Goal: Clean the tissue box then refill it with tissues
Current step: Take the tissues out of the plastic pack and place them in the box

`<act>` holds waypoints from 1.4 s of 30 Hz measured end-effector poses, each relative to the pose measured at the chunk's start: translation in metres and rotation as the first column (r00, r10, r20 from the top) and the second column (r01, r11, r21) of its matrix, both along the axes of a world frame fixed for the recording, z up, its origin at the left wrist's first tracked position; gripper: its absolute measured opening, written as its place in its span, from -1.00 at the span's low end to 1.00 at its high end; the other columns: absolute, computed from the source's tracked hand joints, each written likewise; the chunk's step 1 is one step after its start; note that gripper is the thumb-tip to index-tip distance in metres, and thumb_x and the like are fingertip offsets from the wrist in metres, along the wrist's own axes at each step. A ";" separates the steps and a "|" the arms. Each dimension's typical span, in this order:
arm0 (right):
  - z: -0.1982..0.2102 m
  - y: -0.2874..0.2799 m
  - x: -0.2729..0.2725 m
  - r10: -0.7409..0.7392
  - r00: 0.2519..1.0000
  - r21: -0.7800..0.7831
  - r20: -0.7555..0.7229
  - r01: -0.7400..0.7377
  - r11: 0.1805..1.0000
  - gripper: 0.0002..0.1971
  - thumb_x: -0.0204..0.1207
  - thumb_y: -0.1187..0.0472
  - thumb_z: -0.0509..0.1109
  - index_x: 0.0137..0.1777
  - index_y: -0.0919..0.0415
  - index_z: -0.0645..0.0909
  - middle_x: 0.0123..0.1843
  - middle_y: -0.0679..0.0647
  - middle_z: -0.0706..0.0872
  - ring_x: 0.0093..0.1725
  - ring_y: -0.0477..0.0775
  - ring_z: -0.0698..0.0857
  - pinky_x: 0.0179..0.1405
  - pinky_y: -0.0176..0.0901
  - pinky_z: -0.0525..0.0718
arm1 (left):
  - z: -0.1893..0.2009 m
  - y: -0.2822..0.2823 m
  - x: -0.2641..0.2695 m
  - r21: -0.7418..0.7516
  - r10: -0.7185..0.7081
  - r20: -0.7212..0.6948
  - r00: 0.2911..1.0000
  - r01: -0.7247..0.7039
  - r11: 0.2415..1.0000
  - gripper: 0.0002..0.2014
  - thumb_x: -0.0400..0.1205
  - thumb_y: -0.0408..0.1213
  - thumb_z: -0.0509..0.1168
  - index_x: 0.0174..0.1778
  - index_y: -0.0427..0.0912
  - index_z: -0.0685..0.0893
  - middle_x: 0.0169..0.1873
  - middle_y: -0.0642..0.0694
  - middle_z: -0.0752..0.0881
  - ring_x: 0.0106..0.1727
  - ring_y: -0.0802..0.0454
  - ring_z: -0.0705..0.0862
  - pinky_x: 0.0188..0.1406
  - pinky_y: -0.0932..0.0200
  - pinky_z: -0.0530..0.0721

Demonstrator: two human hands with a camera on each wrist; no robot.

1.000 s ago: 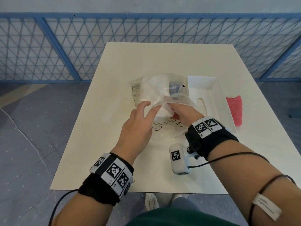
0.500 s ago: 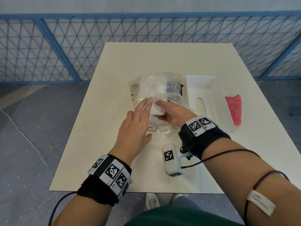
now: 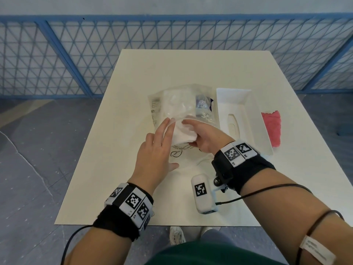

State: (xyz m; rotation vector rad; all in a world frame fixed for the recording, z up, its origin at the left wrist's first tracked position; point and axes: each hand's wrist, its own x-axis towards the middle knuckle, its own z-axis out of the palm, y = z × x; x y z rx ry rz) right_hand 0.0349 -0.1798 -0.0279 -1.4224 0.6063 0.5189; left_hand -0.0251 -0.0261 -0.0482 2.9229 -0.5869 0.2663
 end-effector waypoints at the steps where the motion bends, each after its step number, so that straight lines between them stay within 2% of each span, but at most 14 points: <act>1: 0.000 0.000 0.000 0.014 1.000 0.022 -0.002 -0.014 1.000 -0.94 0.60 0.06 0.33 -0.05 0.02 0.55 -0.25 -0.02 0.63 -0.32 -0.02 0.60 -0.33 -0.25 0.48 | 0.000 0.000 0.000 -0.001 0.001 -0.002 1.000 -0.001 1.000 0.37 -0.13 0.11 0.71 0.58 -0.25 0.20 0.54 -0.22 0.43 -0.16 -0.18 0.62 -0.34 0.08 0.70; 5: 0.002 -0.004 -0.002 0.072 0.997 -0.022 -0.017 -0.073 0.997 -0.90 0.61 0.18 0.29 -0.15 0.08 0.52 -0.23 0.05 0.61 -0.31 0.02 0.62 -0.38 -0.23 0.61 | 0.001 -0.002 0.001 0.004 0.015 -0.013 1.000 -0.015 1.000 0.36 -0.12 0.13 0.70 0.59 -0.24 0.22 0.54 -0.21 0.43 -0.16 -0.18 0.62 -0.36 0.07 0.69; 9: 0.002 -0.014 -0.006 0.145 0.986 -0.024 -0.085 -0.148 0.989 -0.80 0.45 0.35 0.26 0.05 0.20 0.54 -0.04 0.18 0.65 -0.05 0.19 0.65 0.14 0.01 0.67 | -0.001 -0.001 0.003 -0.016 0.031 -0.005 1.000 -0.031 0.999 0.24 0.00 0.15 0.64 0.59 -0.20 0.29 0.53 -0.18 0.43 -0.15 -0.20 0.62 -0.41 0.06 0.62; 12: 0.005 -0.016 -0.010 0.156 0.985 0.007 -0.081 -0.155 0.988 -0.71 0.49 0.10 0.43 0.16 0.18 0.61 0.03 0.13 0.77 0.06 0.20 0.74 0.17 0.05 0.69 | -0.005 -0.003 0.002 -0.057 -0.022 0.023 0.999 0.023 0.998 0.19 0.04 0.09 0.64 0.59 -0.21 0.31 0.54 -0.17 0.42 -0.11 -0.20 0.63 -0.35 0.06 0.67; 16: -0.006 -0.013 -0.009 0.228 0.973 -0.187 -0.038 -0.231 0.955 -0.20 -0.03 -0.17 0.62 0.26 0.14 0.63 0.15 0.14 0.78 0.18 0.23 0.74 0.30 0.19 0.65 | -0.011 -0.004 0.001 -0.085 -0.040 -0.026 0.999 0.038 0.996 0.28 0.02 0.07 0.68 0.62 -0.22 0.20 0.56 -0.12 0.28 0.00 -0.21 0.65 -0.18 0.02 0.72; 21: 0.007 -0.034 -0.021 0.321 0.946 -0.012 0.033 -0.321 0.947 -0.58 0.51 0.31 0.47 0.37 0.25 0.55 0.23 0.19 0.74 0.14 0.14 0.74 0.11 0.03 0.76 | -0.012 -0.003 0.003 -0.128 -0.066 -0.116 0.991 0.051 0.990 0.13 0.20 0.10 0.57 0.64 -0.14 0.16 0.61 -0.09 0.23 0.16 -0.24 0.58 -0.13 -0.05 0.71; 26: 0.048 -0.072 -0.049 0.684 0.716 0.026 0.136 -0.693 0.720 -0.63 0.52 0.43 0.40 0.26 0.07 0.57 0.11 -0.01 0.79 0.01 -0.11 0.79 -0.06 -0.29 0.76 | -0.008 0.000 0.006 -0.238 0.011 -0.226 0.974 -0.066 0.969 -0.12 0.46 0.00 0.36 0.67 -0.10 0.12 0.61 -0.13 0.20 0.36 -0.32 0.47 0.05 -0.21 0.68; 29: 0.071 -0.093 -0.062 0.777 0.605 -0.106 0.173 -0.773 0.625 -0.60 0.46 0.42 0.46 0.19 -0.02 0.60 0.06 -0.10 0.81 0.03 -0.18 0.79 -0.02 -0.36 0.72 | -0.010 -0.003 0.006 -0.257 0.179 -0.350 0.920 -0.277 0.926 -0.33 0.57 -0.23 0.35 0.60 -0.18 0.27 0.52 -0.20 0.37 0.37 -0.24 0.46 0.17 -0.03 0.53; 32: 0.093 -0.104 -0.066 0.697 0.654 -0.136 0.293 -0.694 0.707 -0.62 0.42 0.47 0.46 0.12 0.02 0.64 -0.07 -0.18 0.84 -0.04 -0.23 0.79 -0.11 -0.43 0.68 | -0.017 -0.005 0.000 -0.098 0.156 -0.343 0.926 -0.201 0.975 -0.61 0.55 -0.53 0.32 0.32 -0.44 0.54 0.21 -0.42 0.63 0.21 -0.41 0.60 0.15 -0.13 0.61; 34: 0.100 -0.108 -0.065 0.566 0.712 -0.128 0.415 -0.570 0.811 -0.63 0.43 0.47 0.45 0.13 0.04 0.62 -0.16 -0.22 0.83 -0.12 -0.36 0.77 -0.17 -0.60 0.62 | -0.022 -0.007 -0.011 -0.126 0.001 -0.441 0.897 -0.063 0.990 -0.48 0.33 -0.64 0.44 0.21 -0.25 0.62 0.09 -0.36 0.73 0.07 -0.43 0.68 -0.08 -0.18 0.72; 36: 0.103 -0.107 -0.063 0.410 0.751 -0.092 0.517 -0.427 0.900 -0.64 0.44 0.46 0.45 0.12 0.06 0.58 -0.17 -0.23 0.80 -0.17 -0.45 0.75 -0.21 -0.70 0.57 | -0.039 -0.001 -0.014 -0.030 -0.175 -0.476 0.862 0.183 0.983 -0.54 0.34 -0.47 0.39 0.14 -0.01 0.69 0.23 -0.13 0.72 0.28 -0.31 0.62 0.11 -0.15 0.65; 38: 0.096 -0.099 -0.058 0.304 0.752 -0.065 0.585 -0.330 0.942 -0.54 0.39 0.38 0.53 0.28 0.15 0.56 0.09 -0.03 0.80 0.08 -0.21 0.78 0.08 -0.40 0.69 | -0.036 0.003 -0.019 -0.100 -0.180 -0.550 0.815 0.150 0.984 -0.72 0.50 -0.11 0.13 0.01 0.29 0.66 0.44 0.08 0.56 0.55 -0.06 0.39 0.48 -0.08 0.38; 40: 0.088 -0.088 -0.055 0.269 0.740 -0.105 0.617 -0.262 0.959 -0.38 0.34 0.28 0.54 0.43 0.21 0.48 0.26 0.09 0.73 0.24 -0.02 0.73 0.27 -0.14 0.67 | -0.019 0.001 -0.020 -0.451 -0.164 -0.590 0.791 -0.154 0.879 -0.78 0.43 0.15 0.10 -0.16 0.33 0.63 0.36 0.10 0.60 0.52 0.04 0.42 0.50 0.03 0.35; 42: 0.084 -0.078 -0.054 0.294 0.710 -0.148 0.639 -0.262 0.954 -0.37 0.40 0.29 0.52 0.48 0.24 0.42 0.30 0.09 0.70 0.28 -0.01 0.70 0.31 -0.15 0.65 | 0.011 -0.005 -0.014 -0.792 -0.226 -0.498 0.837 -0.334 0.511 -0.60 0.33 0.29 0.29 0.04 0.27 0.60 0.23 0.11 0.63 0.39 0.10 0.54 0.35 0.26 0.49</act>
